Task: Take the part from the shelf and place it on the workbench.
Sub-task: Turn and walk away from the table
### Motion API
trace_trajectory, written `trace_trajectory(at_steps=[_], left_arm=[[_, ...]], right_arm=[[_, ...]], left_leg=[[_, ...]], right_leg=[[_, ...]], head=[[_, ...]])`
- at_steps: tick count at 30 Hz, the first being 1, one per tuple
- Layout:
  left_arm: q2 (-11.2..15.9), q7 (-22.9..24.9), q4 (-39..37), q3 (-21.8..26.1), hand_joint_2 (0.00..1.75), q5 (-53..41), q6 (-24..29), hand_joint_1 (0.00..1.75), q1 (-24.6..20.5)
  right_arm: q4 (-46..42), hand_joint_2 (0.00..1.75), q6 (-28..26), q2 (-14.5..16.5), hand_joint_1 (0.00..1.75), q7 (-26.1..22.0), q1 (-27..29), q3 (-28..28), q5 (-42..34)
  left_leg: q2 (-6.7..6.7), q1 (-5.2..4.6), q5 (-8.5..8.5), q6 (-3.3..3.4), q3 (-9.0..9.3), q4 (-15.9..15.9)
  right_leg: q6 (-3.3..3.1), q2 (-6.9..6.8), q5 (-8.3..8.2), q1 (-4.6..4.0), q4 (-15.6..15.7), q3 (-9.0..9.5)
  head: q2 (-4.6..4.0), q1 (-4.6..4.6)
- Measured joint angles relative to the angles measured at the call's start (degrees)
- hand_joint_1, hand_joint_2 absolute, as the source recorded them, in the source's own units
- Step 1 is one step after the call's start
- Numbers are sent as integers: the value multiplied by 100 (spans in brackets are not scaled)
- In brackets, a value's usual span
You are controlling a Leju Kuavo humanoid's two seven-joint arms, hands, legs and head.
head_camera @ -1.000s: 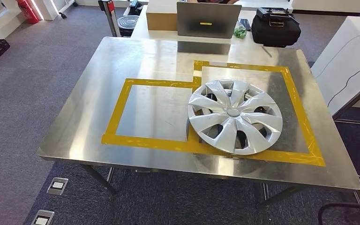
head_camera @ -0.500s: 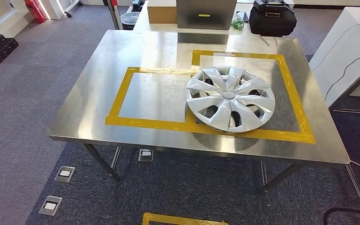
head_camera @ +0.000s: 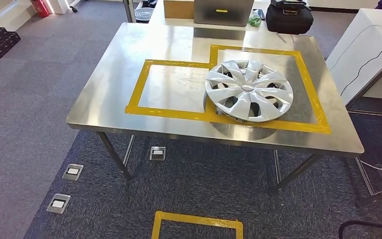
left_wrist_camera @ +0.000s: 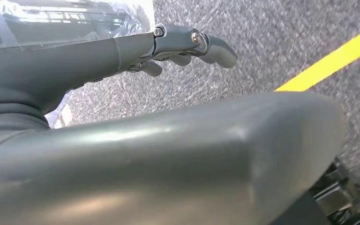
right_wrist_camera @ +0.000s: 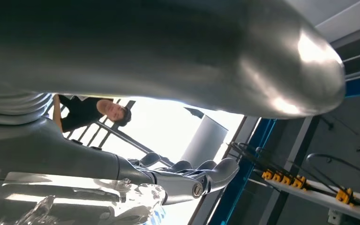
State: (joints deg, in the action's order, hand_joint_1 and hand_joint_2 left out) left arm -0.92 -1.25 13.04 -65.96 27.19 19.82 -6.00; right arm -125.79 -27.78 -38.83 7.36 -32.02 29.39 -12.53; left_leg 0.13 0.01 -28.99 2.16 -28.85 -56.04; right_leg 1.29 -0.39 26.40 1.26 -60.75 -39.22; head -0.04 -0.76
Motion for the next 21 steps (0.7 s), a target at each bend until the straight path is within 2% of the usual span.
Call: trace_trajectory(at_steps=[2, 3, 4, 5, 6, 7, 8, 9, 10, 11, 12, 13, 14, 15, 17, 18, 19, 20, 21], left_arm=[[-6, 0, 1, 0, 0, 0, 1, 0, -2], [-9, 0, 1, 0, 0, 0, 1, 0, -2], [-9, 0, 1, 0, 0, 0, 1, 0, -2], [-9, 0, 1, 0, 0, 0, 1, 0, -1], [-9, 1, 1, 0, 0, 0, 0, 0, -1], [-10, 4, 1, 0, 0, -1, -1, 0, -2], [-14, 9, 1, 0, 0, -1, -1, 0, -3], [-17, 14, 1, 0, 0, -2, -2, 0, -4], [-19, 21, 1, 0, 0, -3, -2, 0, -4], [-21, 27, 1, -1, 0, -3, -2, 0, -3], [-19, 31, 0, -1, 0, -4, -2, 0, 1], [-16, 34, -1, -2, 0, -4, -1, 0, 6], [-14, 36, -2, -2, 0, -4, -1, 0, 12], [-11, 36, -3, -2, 0, -3, -1, 0, 17], [-10, 37, -3, -2, 0, -3, 0, 0, 18], [-9, 37, -3, -2, 0, -3, 1, 0, 16], [-8, 37, -3, -2, 0, -3, 1, 0, 14], [-6, 37, -3, -2, 0, -4, 1, 0, 13], [-4, 37, -3, -2, 0, -4, 1, 0, 12]], right_arm=[[0, 0, 4, -5, 0, 8, 14, -9, -1], [0, 0, 5, -5, 0, 11, 26, -11, -2], [0, 0, 7, -5, 0, 14, 37, -12, -2], [0, 0, 9, -5, 0, 14, 46, -12, -2], [0, 0, 11, -5, 0, 14, 52, -13, -2], [-1, 0, 14, -5, 0, 14, 53, -15, -2], [-5, 0, 16, -8, 0, 14, 52, -21, -2], [-12, 0, 19, -12, 0, 13, 51, -31, -2], [-18, 0, 24, -17, 0, 13, 50, -40, -2], [-23, 0, 31, -22, 0, 12, 52, -47, -3], [-25, 0, 39, -24, 0, 11, 58, -50, -5], [-24, 0, 49, -25, 0, 11, 63, -49, -10], [-24, 0, 55, -25, 0, 11, 68, -46, -16], [-24, 0, 61, -23, 0, 11, 72, -44, -21], [-24, 0, 70, -21, 0, 11, 76, -39, -28], [-24, 0, 75, -20, 0, 11, 79, -35, -30], [-24, 0, 77, -19, 0, 11, 83, -32, -32], [-24, 0, 79, -19, 0, 11, 89, -29, -34], [-24, 0, 79, -18, 0, 11, 95, -28, -36]], left_leg=[[9, -17, 140, 40, -155, -8], [11, -26, 215, 47, -252, -18], [12, -35, 287, 50, -357, -35], [13, -42, 356, 47, -476, -59], [13, -49, 419, 42, -590, -88], [13, -54, 476, 33, -690, -121], [11, -66, 523, 17, -774, -158], [9, -73, 576, -6, -840, -188], [7, -72, 633, -35, -889, -203], [6, -68, 693, -69, -924, -205], [3, -59, 748, -105, -947, -195], [-2, -48, 729, -143, -971, -207], [-7, -41, 606, -184, -1007, -286], [-13, -31, 379, -225, -1063, -466], [-14, 6, -209, -298, -1214, -1142], [-14, 22, -386, -323, -1264, -1498], [-14, 34, -421, -340, -1255, -1747], [-14, 43, -324, -349, -1168, -1824], [-14, 48, -161, -350, -981, -1700]], right_leg=[[20, 3, 600, -2, -712, -149], [28, 4, 770, -3, -1076, -190], [29, 4, 780, -4, -1306, -172], [23, 4, 667, -6, -1366, -82], [6, 4, 502, -10, -1235, 94], [-25, 3, 374, -19, -921, 361], [-66, -1, 349, -38, -481, 679], [-105, -3, 396, -57, -75, 950], [-143, -5, 463, -79, 223, 1126], [-176, -6, 504, -100, 379, 1192], [-210, -9, 478, -98, 409, 1165], [-247, -18, 417, -94, 412, 1123], [-285, -28, 354, -81, 421, 1080], [-317, -39, 285, -64, 431, 1027], [-344, -45, 152, -56, 424, 880], [-344, -44, 82, -54, 415, 789], [-336, -41, 10, -51, 402, 687], [-323, -37, -56, -47, 381, 581], [-305, -32, -119, -40, 354, 474]], head=[[0, 47], [0, 63], [0, 73], [0, 80], [0, 85], [0, 88], [0, 89], [0, 86], [0, 84], [0, 81], [0, 82], [0, 85], [0, 78], [0, 65], [0, 26], [0, 15], [0, 7], [0, 1], [0, -6]])
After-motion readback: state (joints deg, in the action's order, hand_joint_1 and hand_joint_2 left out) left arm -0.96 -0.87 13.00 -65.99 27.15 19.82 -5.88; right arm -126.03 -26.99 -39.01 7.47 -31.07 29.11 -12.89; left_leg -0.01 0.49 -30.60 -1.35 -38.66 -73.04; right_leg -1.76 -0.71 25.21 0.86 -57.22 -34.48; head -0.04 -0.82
